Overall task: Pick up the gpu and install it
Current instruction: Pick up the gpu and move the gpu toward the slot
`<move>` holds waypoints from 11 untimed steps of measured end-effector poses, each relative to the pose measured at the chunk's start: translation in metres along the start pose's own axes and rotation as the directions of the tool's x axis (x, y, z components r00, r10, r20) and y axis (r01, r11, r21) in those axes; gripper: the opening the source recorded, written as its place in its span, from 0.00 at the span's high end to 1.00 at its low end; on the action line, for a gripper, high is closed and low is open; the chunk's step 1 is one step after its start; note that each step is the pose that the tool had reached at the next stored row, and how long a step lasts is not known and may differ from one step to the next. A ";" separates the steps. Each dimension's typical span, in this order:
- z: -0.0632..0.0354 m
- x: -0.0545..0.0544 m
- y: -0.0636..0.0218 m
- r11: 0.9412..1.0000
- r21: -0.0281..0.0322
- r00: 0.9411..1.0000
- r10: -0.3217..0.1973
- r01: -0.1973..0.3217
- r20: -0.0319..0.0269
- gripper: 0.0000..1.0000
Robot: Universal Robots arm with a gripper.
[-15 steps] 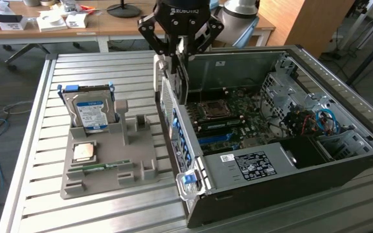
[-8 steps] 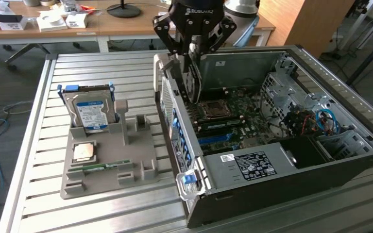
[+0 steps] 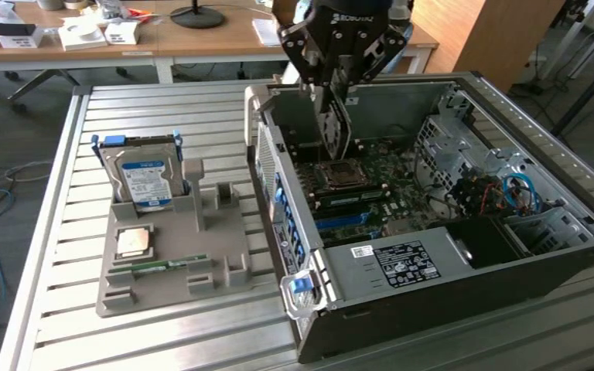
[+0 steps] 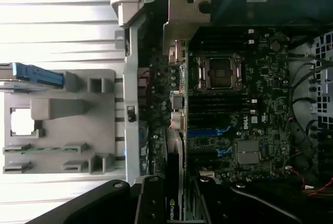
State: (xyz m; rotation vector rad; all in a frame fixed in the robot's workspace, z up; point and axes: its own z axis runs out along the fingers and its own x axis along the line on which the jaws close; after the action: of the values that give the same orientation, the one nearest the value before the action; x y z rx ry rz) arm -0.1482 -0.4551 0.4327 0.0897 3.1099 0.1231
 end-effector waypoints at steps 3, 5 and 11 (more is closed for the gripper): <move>0.0004 -0.014 0.0008 1.000 -0.003 1.000 0.000 0.000 0.000 0.74; 0.0007 -0.022 0.0012 1.000 -0.005 1.000 0.000 0.000 0.000 0.74; 0.0014 -0.044 0.0025 1.000 -0.012 1.000 0.000 0.000 -0.001 0.74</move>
State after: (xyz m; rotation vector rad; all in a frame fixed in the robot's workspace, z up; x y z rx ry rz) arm -0.1042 -0.4551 0.4327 0.0897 3.1094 0.1414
